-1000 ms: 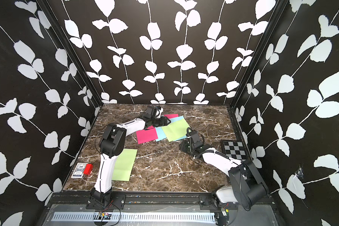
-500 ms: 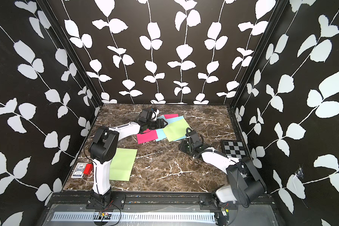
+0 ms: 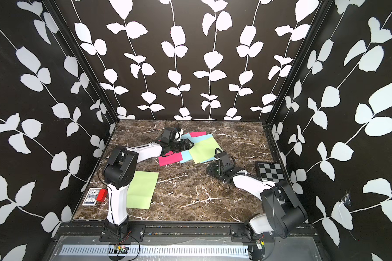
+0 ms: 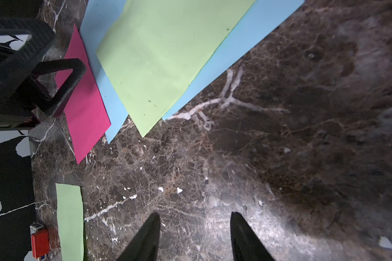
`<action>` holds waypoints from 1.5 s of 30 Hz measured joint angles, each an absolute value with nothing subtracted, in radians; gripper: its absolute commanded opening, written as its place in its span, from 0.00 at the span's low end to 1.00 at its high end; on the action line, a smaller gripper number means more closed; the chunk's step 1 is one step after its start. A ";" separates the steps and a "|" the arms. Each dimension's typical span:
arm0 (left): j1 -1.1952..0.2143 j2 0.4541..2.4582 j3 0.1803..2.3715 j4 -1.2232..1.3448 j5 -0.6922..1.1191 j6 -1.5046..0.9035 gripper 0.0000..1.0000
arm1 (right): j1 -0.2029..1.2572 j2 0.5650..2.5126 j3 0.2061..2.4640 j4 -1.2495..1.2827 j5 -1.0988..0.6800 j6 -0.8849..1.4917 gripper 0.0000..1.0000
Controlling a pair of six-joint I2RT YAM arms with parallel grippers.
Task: Sort the scattered colored papers by color
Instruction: Pick up the colored paper from the center of the board.
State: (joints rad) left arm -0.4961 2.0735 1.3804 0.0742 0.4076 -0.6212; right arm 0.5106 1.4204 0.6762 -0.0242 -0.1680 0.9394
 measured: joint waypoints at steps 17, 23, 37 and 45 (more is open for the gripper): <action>-0.496 2.104 1.375 0.104 0.419 -0.705 0.77 | 0.510 1.428 0.659 -0.010 -0.165 0.940 0.50; -0.496 2.129 1.375 0.105 0.429 -0.719 0.77 | 0.511 1.440 0.659 -0.008 -0.165 0.940 0.51; -0.495 2.172 1.381 0.175 0.474 -0.772 0.74 | 0.511 1.455 0.659 -0.004 -0.168 0.940 0.50; -0.495 2.188 1.391 0.197 0.490 -0.797 0.74 | 0.511 1.466 0.659 -0.004 -0.169 0.939 0.50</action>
